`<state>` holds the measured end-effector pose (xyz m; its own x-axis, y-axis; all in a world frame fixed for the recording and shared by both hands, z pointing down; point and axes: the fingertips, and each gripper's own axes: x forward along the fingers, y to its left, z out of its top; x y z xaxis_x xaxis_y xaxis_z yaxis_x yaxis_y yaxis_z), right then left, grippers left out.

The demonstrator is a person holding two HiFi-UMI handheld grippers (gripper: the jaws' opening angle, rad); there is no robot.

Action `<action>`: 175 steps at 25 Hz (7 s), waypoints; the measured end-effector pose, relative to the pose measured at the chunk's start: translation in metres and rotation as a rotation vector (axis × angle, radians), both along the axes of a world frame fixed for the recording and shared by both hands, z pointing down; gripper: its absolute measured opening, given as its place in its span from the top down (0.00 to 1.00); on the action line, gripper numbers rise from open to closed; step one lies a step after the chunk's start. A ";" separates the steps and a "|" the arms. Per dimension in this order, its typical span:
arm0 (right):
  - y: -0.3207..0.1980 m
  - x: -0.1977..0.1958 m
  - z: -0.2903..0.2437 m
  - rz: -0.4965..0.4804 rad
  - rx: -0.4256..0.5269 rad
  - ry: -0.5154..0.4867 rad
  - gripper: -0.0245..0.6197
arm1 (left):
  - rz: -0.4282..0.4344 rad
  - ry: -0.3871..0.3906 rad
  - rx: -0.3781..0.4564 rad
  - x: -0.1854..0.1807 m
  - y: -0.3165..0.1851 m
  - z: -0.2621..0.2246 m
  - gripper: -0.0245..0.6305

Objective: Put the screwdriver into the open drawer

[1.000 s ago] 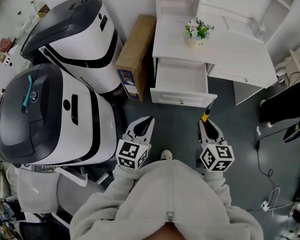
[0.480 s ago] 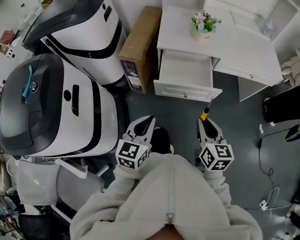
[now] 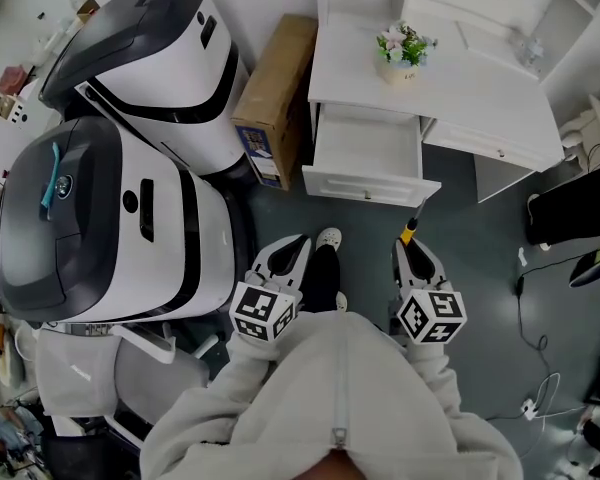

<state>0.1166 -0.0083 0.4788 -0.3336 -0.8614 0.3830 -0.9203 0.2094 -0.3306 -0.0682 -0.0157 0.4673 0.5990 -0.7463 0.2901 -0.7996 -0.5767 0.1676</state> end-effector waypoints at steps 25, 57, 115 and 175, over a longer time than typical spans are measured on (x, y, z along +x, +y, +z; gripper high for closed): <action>-0.179 0.024 0.001 0.046 -0.057 -0.017 0.82 | 0.050 0.004 -0.035 0.028 -0.184 -0.009 0.94; -0.270 0.026 0.048 0.048 -0.197 0.088 0.82 | 0.169 0.078 -0.048 0.042 -0.292 0.007 0.94; -0.310 0.083 0.328 -0.144 -0.944 0.462 0.82 | 0.014 0.022 -0.265 0.052 -0.268 0.052 0.94; -0.319 0.077 0.317 -0.055 -0.889 0.418 0.64 | 0.054 0.051 -0.230 0.057 -0.267 0.045 0.94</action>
<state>0.1941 -0.3269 0.7953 -0.0550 -0.1900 0.9802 -0.9954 0.0881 -0.0388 -0.0114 -0.2824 0.5128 0.6542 -0.6309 0.4170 -0.7560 -0.5604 0.3382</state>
